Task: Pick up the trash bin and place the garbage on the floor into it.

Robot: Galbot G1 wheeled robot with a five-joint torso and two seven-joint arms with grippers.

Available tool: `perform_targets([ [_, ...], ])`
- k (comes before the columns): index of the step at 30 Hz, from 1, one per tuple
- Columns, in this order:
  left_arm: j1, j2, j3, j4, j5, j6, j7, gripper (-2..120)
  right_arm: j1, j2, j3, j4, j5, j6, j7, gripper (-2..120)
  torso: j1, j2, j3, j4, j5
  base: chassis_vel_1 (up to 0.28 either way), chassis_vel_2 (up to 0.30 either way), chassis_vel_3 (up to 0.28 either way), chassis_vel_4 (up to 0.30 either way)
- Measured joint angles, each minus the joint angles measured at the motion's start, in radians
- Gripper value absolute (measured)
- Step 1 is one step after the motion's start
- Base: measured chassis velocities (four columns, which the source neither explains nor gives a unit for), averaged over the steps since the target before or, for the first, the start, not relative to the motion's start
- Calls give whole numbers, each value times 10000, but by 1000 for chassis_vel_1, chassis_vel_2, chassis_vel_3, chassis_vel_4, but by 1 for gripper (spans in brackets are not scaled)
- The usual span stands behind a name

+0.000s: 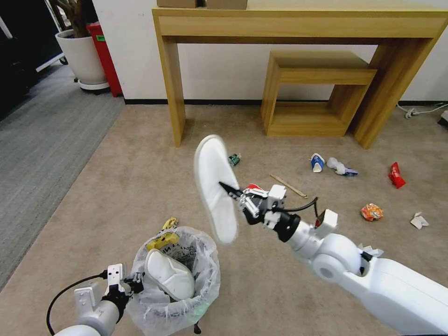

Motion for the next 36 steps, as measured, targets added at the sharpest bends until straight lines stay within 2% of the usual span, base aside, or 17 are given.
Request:
perform_targets([
  [3,3,-31,-15,-28,-4,0,0,1,789,474,-1122,-480,36,204,-183,0,0,0,0,2,0,0,0,0,0],
  [15,41,-75,-36,-151,-29,-1,-6,1,1784,1491,-3024,-1440,12,469,-580,0,0,0,0,-1,0,0,0,0,0],
  [36,342,-130,-152,-412,10,-36,36,1,2207,2432,-4265,-2910,-460,776,-554,0,0,0,0,-1,1,0,0,0,0],
])
